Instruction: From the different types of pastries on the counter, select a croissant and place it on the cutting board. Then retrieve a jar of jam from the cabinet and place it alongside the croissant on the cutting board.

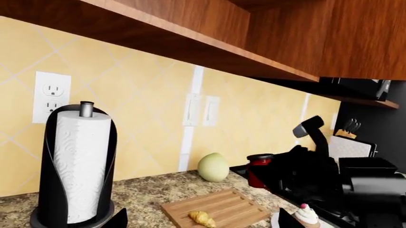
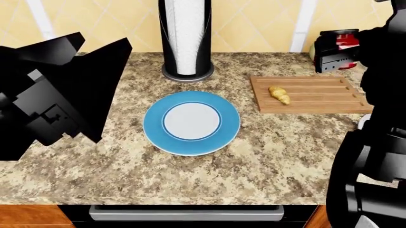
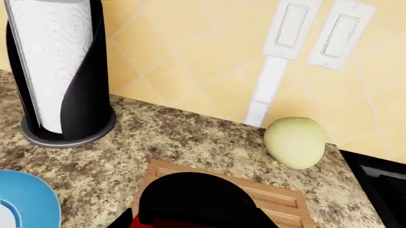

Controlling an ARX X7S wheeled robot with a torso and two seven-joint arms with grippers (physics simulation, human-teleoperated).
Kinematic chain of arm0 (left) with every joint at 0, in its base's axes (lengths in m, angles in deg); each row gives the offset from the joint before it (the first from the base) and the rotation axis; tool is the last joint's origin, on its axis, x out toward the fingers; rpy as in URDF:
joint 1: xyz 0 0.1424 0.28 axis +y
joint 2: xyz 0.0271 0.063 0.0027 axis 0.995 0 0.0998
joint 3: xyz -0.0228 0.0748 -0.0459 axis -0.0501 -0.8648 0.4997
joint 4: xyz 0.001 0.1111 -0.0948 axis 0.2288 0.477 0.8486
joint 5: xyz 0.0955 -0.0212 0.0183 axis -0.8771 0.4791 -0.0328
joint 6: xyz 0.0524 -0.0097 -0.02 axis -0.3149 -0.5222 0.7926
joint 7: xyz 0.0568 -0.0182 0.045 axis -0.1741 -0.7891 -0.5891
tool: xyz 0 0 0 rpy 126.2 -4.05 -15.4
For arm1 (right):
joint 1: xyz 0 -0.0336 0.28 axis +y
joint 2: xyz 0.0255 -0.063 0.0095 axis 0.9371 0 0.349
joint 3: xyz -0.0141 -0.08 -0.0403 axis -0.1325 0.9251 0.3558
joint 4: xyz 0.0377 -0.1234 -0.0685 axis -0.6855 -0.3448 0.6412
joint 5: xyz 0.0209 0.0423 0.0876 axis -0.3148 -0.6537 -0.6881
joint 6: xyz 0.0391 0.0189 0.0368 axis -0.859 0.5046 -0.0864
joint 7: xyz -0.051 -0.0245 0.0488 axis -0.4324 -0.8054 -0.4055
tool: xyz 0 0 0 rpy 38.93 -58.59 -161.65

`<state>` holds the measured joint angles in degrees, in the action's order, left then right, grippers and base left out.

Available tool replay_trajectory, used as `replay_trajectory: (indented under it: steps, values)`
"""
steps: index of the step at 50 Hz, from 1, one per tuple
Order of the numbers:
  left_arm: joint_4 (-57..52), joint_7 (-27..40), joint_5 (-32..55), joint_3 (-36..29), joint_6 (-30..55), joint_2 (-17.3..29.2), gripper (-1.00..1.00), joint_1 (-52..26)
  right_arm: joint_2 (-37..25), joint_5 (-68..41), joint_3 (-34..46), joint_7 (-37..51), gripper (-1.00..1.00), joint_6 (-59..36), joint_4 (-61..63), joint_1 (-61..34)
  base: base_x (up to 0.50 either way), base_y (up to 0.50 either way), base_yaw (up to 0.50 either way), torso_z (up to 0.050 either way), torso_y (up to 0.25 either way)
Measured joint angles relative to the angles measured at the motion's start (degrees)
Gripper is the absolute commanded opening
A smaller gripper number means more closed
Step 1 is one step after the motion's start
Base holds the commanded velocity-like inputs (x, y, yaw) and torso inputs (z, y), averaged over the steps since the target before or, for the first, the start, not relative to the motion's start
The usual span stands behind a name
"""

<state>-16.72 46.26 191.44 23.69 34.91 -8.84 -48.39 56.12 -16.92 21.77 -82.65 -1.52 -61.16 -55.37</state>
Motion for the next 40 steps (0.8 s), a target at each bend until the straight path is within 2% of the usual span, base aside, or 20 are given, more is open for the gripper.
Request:
replay_trajectory:
  steps: [20,40]
  values:
    - [0.4,-0.6,-0.6,-0.3,0.1,-0.1,1.0,-0.1,3.7,-9.3,-7.7,20.3,-1.0,15.3,-19.5,-3.9,0.0,0.0,0.0,0.0,0.001]
    - [0.7,-1.2,-1.2,-0.8,0.3,-0.2,1.0,-0.2,4.0,-15.9,-12.7,31.7,-1.0,28.8,-26.1,0.0,0.0,0.0,0.0,0.0,0.001]
